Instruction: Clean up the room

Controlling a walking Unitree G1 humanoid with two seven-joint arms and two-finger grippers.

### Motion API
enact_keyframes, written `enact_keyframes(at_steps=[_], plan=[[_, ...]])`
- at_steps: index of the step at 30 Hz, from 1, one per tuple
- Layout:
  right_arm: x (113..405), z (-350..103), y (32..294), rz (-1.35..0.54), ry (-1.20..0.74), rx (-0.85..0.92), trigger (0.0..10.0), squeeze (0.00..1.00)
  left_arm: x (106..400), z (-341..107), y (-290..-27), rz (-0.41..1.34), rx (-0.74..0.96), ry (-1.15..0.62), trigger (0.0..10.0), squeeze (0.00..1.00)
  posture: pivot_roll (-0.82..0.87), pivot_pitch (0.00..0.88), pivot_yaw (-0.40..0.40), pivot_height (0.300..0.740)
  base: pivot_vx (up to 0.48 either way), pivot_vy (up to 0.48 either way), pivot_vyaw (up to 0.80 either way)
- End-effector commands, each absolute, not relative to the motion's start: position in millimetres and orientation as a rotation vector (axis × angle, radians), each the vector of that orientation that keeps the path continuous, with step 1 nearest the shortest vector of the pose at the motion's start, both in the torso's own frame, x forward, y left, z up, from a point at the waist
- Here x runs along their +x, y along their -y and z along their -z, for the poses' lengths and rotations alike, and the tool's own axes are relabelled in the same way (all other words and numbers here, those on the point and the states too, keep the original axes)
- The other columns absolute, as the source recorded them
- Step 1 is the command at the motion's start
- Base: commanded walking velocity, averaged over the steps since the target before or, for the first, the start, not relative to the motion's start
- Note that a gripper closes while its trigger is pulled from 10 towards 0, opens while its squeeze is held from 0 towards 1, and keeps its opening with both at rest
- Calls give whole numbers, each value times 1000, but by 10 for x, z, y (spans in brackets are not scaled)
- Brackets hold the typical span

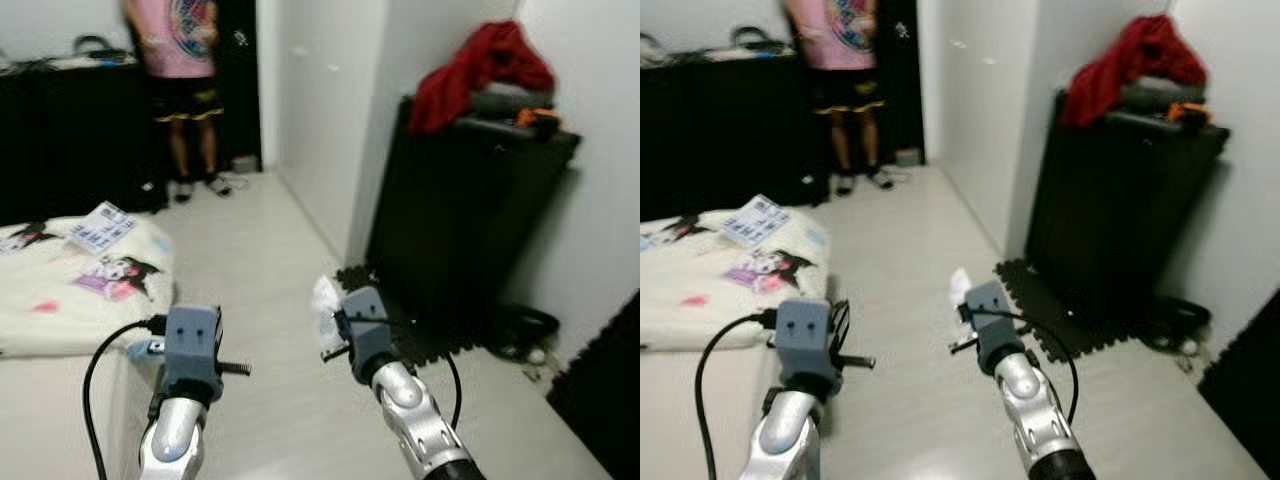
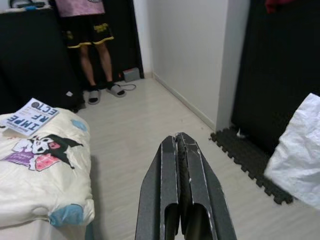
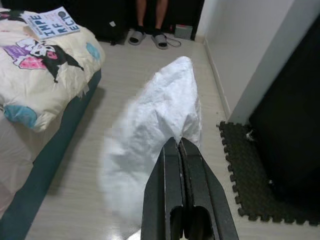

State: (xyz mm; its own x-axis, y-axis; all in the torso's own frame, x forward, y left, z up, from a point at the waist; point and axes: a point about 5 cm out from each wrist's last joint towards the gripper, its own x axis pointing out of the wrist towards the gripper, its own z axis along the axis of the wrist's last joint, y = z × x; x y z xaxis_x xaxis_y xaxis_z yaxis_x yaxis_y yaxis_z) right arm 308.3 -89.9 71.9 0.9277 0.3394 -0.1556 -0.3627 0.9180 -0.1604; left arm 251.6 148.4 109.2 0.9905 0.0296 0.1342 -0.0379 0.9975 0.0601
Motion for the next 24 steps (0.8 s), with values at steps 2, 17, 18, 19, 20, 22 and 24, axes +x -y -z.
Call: enact_keyframes(at_steps=[2,17,18,19,20,22,24], plan=[[3090,-699,944,-348,-138,-196,10000,0,2516,-1079,-1470,-26,59,123,10000,0,5,0,-2,740,0,0,-800],[3095,-690,952,-344,-149,-203,10000,0,2521,-1075,-1478,-28,62,116,10000,0,4,0,0,740,0,0,-800],[3095,-689,951,-344,-150,-203,10000,0,2521,-1074,-1479,-28,61,116,10000,0,4,0,0,740,0,0,-800],[3095,-688,952,-344,-150,-203,10000,0,2522,-1070,-1479,-28,61,113,10000,0,4,0,-1,740,0,0,-800],[3095,-688,952,-344,-150,-203,10000,0,2522,-1070,-1479,-28,61,113,10000,0,4,0,-1,740,0,0,-800],[3096,-687,954,-343,-151,-202,10000,0,2522,-1066,-1481,-30,62,109,10000,0,4,0,-1,740,0,0,-800],[3096,-686,955,-342,-152,-201,10000,0,2521,-1063,-1482,-31,62,107,10000,0,5,0,-2,740,0,0,-800]])
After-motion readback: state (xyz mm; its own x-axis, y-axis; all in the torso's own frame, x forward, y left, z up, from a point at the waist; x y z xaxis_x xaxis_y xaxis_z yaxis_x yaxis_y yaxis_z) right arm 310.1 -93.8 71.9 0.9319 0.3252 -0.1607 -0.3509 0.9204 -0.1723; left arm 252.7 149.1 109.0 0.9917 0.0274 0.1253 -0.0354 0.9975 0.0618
